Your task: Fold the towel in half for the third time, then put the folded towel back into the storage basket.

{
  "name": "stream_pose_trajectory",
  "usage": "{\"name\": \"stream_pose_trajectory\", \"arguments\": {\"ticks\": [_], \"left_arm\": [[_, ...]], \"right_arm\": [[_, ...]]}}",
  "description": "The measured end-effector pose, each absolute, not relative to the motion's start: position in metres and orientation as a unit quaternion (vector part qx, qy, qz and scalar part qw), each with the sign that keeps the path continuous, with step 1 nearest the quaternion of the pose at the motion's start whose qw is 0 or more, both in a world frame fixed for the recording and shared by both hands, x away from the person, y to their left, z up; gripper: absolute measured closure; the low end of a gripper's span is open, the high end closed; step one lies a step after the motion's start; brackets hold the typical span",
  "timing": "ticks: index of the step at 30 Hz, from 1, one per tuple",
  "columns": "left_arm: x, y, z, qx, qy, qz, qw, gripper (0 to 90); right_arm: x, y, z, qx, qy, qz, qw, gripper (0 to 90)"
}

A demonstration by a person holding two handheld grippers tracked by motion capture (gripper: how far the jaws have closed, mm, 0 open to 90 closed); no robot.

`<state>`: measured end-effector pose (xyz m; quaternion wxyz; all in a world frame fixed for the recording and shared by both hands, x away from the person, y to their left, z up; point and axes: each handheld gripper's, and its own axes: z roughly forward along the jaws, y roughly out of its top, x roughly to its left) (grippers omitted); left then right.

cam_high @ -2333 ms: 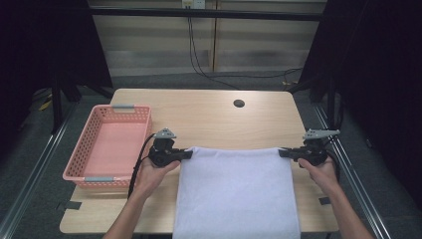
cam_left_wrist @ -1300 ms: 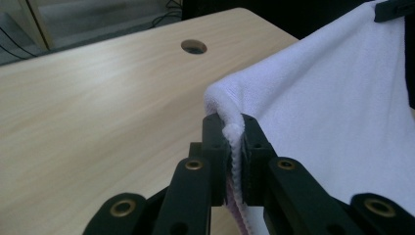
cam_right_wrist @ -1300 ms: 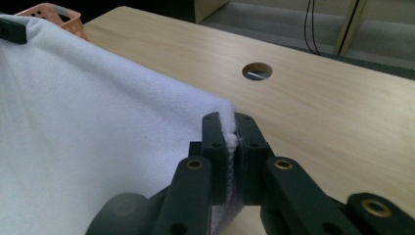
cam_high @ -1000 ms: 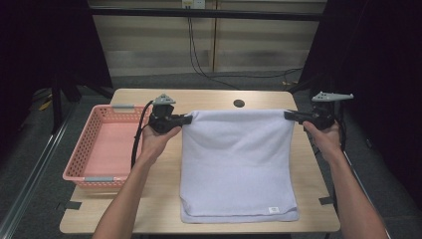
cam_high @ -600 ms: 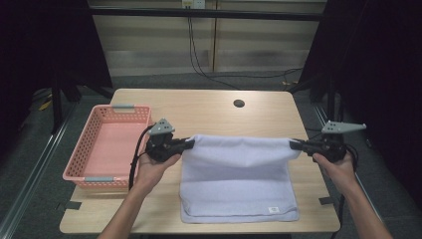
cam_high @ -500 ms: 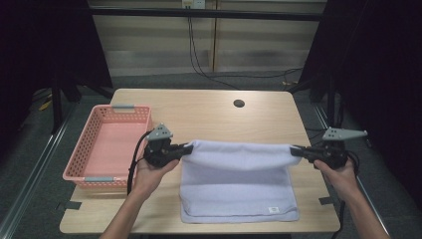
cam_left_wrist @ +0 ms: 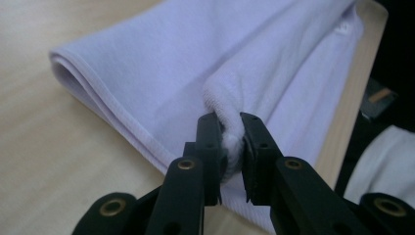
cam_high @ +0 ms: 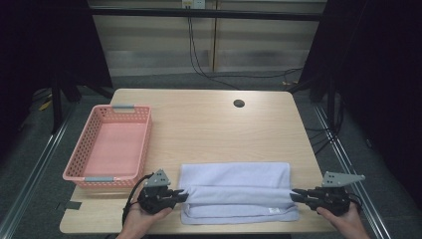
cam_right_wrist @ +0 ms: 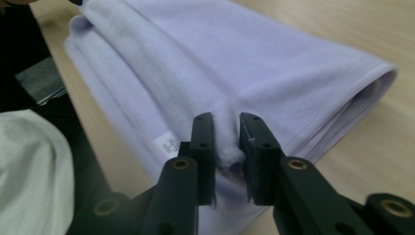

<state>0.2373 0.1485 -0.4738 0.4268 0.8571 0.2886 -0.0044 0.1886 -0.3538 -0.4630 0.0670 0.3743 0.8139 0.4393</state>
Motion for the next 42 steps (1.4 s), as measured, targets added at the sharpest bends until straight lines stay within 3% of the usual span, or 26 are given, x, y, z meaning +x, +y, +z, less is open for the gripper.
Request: {"name": "stream_pose_trajectory", "arguments": {"ticks": [5, 8, 12, 20, 25, 33, 38, 42], "left_arm": [[0.225, 0.159, -0.475, 0.857, 0.272, -0.032, 0.437, 65.8], [0.227, 0.166, -0.471, 0.851, 0.273, -0.024, 0.448, 58.2], [0.249, 0.159, -0.470, 0.843, 0.287, -0.023, 0.454, 57.7], [0.284, 0.129, -0.492, 0.875, 0.278, -0.011, 0.396, 62.2], [0.292, 0.125, -0.495, 0.871, 0.285, -0.017, 0.399, 63.3], [0.313, 0.108, -0.498, 0.864, 0.292, -0.024, 0.409, 63.7], [0.310, 0.104, -0.489, 0.858, 0.298, -0.005, 0.418, 54.4], [0.314, 0.112, -0.475, 0.849, 0.317, 0.009, 0.423, 48.7]], "right_arm": [[0.167, -0.358, -0.465, 0.384, 0.814, 0.433, 0.058, 54.9], [0.167, -0.359, -0.459, 0.395, 0.798, 0.448, 0.077, 52.2], [0.175, -0.349, -0.461, 0.409, 0.795, 0.439, 0.088, 50.5], [0.207, -0.301, -0.485, 0.400, 0.837, 0.363, 0.090, 46.9], [0.216, -0.300, -0.491, 0.398, 0.843, 0.345, 0.105, 47.0], [0.244, -0.321, -0.494, 0.429, 0.823, 0.355, 0.107, 54.6], [0.245, -0.323, -0.491, 0.430, 0.822, 0.358, 0.104, 48.2], [0.214, -0.302, -0.473, 0.403, 0.818, 0.393, 0.120, 46.0]]}}
